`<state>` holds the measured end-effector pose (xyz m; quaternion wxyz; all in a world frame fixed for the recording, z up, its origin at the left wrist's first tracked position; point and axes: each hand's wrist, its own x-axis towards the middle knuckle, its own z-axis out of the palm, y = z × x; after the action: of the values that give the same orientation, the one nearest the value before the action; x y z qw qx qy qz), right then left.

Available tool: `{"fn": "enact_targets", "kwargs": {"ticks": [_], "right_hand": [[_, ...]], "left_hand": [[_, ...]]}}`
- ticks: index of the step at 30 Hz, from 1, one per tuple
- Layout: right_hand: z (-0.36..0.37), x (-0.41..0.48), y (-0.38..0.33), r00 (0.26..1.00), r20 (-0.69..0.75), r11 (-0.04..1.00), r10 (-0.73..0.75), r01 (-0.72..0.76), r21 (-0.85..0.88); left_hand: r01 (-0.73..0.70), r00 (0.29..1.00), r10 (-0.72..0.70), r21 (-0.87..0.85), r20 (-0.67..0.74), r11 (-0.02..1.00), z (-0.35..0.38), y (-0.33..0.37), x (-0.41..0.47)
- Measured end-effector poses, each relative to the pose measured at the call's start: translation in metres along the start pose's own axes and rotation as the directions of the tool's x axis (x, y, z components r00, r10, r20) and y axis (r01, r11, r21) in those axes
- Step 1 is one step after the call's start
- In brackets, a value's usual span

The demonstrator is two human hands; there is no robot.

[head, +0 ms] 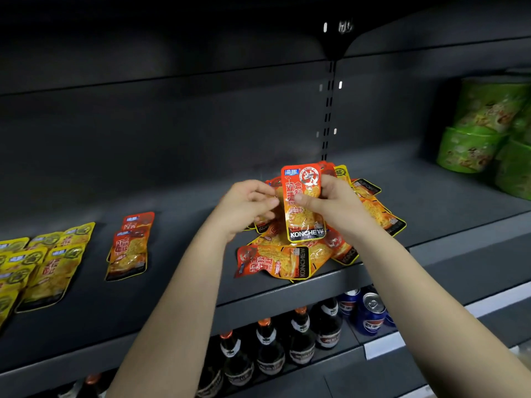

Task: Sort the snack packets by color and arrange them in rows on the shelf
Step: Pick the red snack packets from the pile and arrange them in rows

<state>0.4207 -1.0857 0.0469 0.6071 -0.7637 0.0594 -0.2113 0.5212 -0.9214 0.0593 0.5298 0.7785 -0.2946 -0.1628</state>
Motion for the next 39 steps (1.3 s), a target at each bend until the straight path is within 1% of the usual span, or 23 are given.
{"fn": "enact_targets", "kwargs": {"ticks": [1,2,3,4,5,6,9,12,14,16,19,23,27,31,34,37,39], "right_hand": [[-0.002,0.001,0.001,1.000,-0.011,1.000,0.011,-0.011,-0.001],[-0.003,0.002,0.001,1.000,-0.017,1.000,0.023,-0.023,-0.007],[-0.005,0.003,0.001,0.999,-0.020,0.999,0.031,-0.032,-0.015],[-0.007,0.003,0.001,0.999,-0.021,0.999,0.035,-0.036,-0.021],[-0.009,0.004,0.002,0.999,-0.022,0.999,0.039,-0.039,-0.023],[-0.010,0.005,0.003,0.999,-0.025,0.999,0.044,-0.044,-0.024],[-0.013,0.005,0.005,0.998,-0.028,0.998,0.055,-0.056,-0.025],[-0.013,0.005,0.006,0.998,-0.027,0.998,0.058,-0.059,-0.015],[-0.014,0.005,0.007,0.998,-0.023,0.998,0.058,-0.058,-0.008],[-0.014,0.005,0.009,0.998,-0.023,0.998,0.057,-0.057,-0.006],[-0.015,0.004,0.010,0.998,-0.032,0.998,0.059,-0.059,-0.001],[-0.016,0.004,0.011,0.998,-0.031,0.998,0.063,-0.064,-0.025],[-0.016,0.002,0.010,0.997,-0.029,0.997,0.069,-0.070,-0.032],[-0.016,0.002,0.010,0.998,-0.017,0.996,0.063,-0.064,-0.063],[-0.013,0.002,0.009,0.999,-0.010,0.997,0.050,-0.051,-0.062],[-0.005,0.001,0.009,0.999,0.005,0.999,0.040,-0.040,-0.025],[0.001,0.001,0.007,0.999,0.022,0.999,0.040,-0.040,-0.008]], "left_hand": [[0.025,0.998,-0.020,0.072,-0.066,0.997,-0.008,-0.006,0.005],[0.072,0.989,-0.043,0.203,-0.144,0.977,-0.016,-0.014,0.012],[0.146,0.973,-0.070,0.359,-0.218,0.922,-0.023,-0.022,0.018],[0.227,0.956,-0.097,0.491,-0.276,0.841,-0.029,-0.029,0.023],[0.288,0.944,-0.128,0.573,-0.304,0.767,-0.032,-0.034,0.026],[0.324,0.938,-0.164,0.608,-0.304,0.725,-0.034,-0.038,0.030],[0.349,0.936,-0.225,0.612,-0.272,0.710,-0.031,-0.043,0.038],[0.378,0.924,-0.236,0.627,-0.301,0.681,-0.026,-0.042,0.043],[0.414,0.909,-0.265,0.625,-0.322,0.662,-0.024,-0.041,0.047],[0.453,0.891,-0.311,0.595,-0.332,0.664,-0.024,-0.040,0.050],[0.514,0.857,-0.388,0.514,-0.337,0.687,-0.024,-0.039,0.051],[0.526,0.847,-0.408,0.422,-0.340,0.739,-0.023,-0.041,0.051],[0.500,0.850,-0.383,0.326,-0.362,0.802,-0.027,-0.049,0.052],[0.431,0.855,-0.337,0.179,-0.395,0.884,-0.033,-0.055,0.050],[0.393,0.844,-0.330,0.067,-0.423,0.917,-0.038,-0.059,0.044],[0.372,0.840,-0.308,0.061,-0.447,0.926,-0.045,-0.060,0.034],[0.354,0.851,-0.283,0.086,-0.442,0.931,-0.051,-0.062,0.026]]}}
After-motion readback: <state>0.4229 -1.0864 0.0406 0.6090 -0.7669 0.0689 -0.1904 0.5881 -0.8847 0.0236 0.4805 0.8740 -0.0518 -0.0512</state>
